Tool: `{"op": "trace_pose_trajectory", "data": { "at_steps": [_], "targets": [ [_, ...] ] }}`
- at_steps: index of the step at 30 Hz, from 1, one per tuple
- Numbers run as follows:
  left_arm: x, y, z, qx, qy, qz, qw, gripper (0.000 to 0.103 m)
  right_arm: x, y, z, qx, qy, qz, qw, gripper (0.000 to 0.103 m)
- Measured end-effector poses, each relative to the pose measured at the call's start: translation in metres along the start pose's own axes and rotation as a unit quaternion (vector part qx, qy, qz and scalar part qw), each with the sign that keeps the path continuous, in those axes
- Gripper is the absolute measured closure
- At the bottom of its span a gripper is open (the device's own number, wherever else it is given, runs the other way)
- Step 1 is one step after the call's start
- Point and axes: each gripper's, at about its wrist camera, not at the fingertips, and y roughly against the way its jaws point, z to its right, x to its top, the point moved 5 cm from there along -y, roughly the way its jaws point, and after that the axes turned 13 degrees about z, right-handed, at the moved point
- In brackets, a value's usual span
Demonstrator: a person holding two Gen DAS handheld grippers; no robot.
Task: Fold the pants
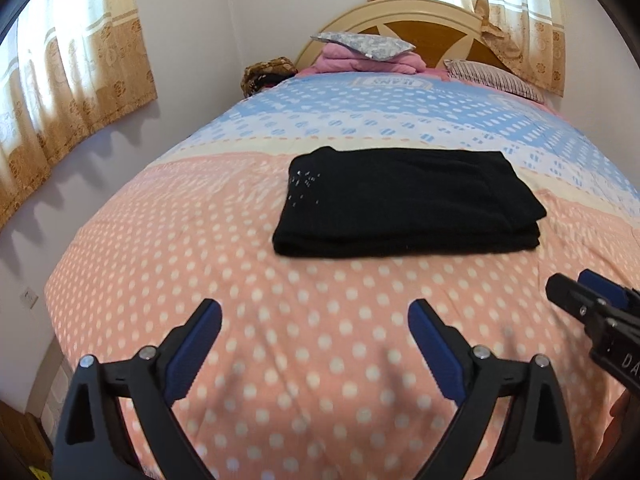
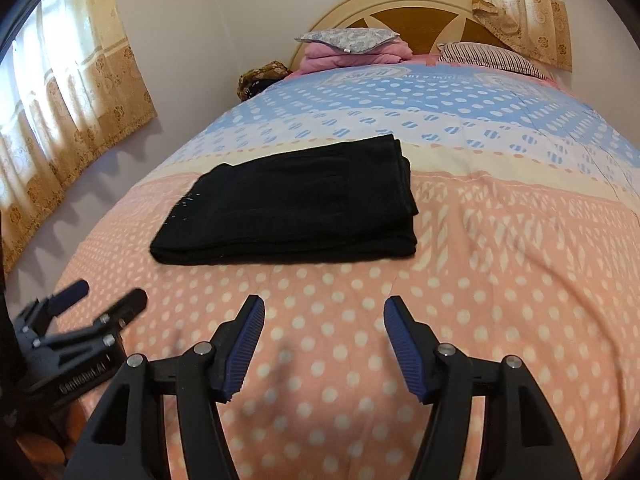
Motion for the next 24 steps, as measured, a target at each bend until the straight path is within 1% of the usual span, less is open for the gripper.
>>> {"op": "trace_pose_trajectory", "data": {
  "at_steps": [1, 4, 5, 10, 13, 18, 24],
  "targets": [
    [-0.002, 0.003, -0.001, 0.002, 0.006, -0.003, 1.0, 0.006, -0.001, 0.004, 0.0, -0.001, 0.0, 0.001, 1.0, 0.039],
    [-0.009, 0.016, -0.002, -0.012, 0.027, -0.006, 0.9996, 0.006, -0.003, 0.019, -0.002, -0.013, -0.001, 0.003, 1.0, 0.039],
    [-0.01, 0.019, -0.002, -0.015, 0.028, -0.006, 0.9995, 0.006, -0.004, 0.026, -0.003, -0.011, -0.003, 0.007, 1.0, 0.039],
    [-0.011, 0.039, 0.0, -0.015, 0.03, 0.001, 0.9994, 0.006, -0.001, 0.053, -0.007, -0.016, 0.003, 0.032, 0.999, 0.039],
    [-0.009, 0.049, 0.003, -0.012, 0.02, 0.006, 0.9997, 0.006, 0.004, 0.07, -0.01, -0.016, 0.009, 0.053, 0.998, 0.039],
    [-0.001, 0.068, 0.006, 0.0, 0.0, 0.038, 0.9993, 0.006, 0.013, 0.093, -0.009, -0.021, 0.002, 0.09, 0.996, 0.039],
    [0.008, 0.085, 0.011, 0.008, -0.012, 0.062, 0.998, 0.006, 0.013, 0.11, -0.005, -0.024, -0.002, 0.107, 0.994, 0.039]
  ]
}}
